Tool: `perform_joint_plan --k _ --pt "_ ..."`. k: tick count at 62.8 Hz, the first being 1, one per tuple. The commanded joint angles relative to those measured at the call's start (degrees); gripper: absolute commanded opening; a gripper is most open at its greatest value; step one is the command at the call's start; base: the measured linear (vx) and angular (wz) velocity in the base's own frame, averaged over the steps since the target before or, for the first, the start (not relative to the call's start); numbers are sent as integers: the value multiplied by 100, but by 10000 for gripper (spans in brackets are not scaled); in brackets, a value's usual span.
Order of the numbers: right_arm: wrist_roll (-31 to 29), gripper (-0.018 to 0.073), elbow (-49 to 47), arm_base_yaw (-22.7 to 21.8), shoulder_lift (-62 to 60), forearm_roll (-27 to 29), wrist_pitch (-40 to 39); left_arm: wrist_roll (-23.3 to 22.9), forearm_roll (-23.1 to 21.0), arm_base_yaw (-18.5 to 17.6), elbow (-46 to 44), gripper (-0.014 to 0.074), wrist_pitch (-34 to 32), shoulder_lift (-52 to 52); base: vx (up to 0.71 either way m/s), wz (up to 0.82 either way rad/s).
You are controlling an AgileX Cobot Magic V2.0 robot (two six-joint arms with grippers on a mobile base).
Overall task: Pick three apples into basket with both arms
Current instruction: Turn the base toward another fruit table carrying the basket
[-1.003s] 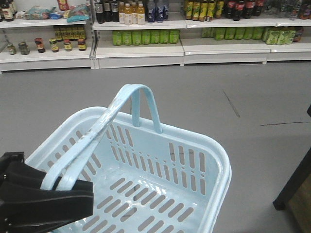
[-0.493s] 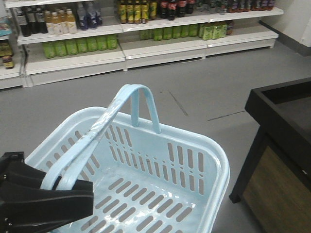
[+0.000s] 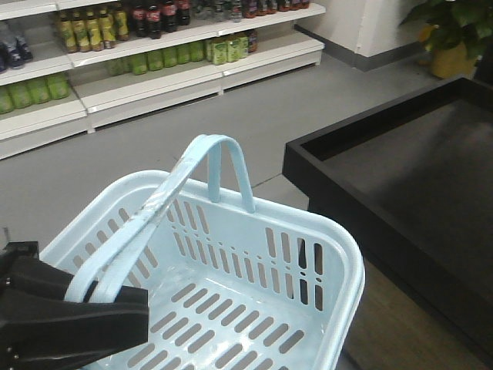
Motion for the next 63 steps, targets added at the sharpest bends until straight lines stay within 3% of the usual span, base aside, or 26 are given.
perform_joint_plan --k 1,63 --pt "-3 -8 71 -37 -74 -71 -401 -160 276 -25 -170 -6 99 -37 13 -49" --pt "-3 -8 71 -37 -74 -71 -407 -160 276 -25 -170 -6 99 -37 10 -39"
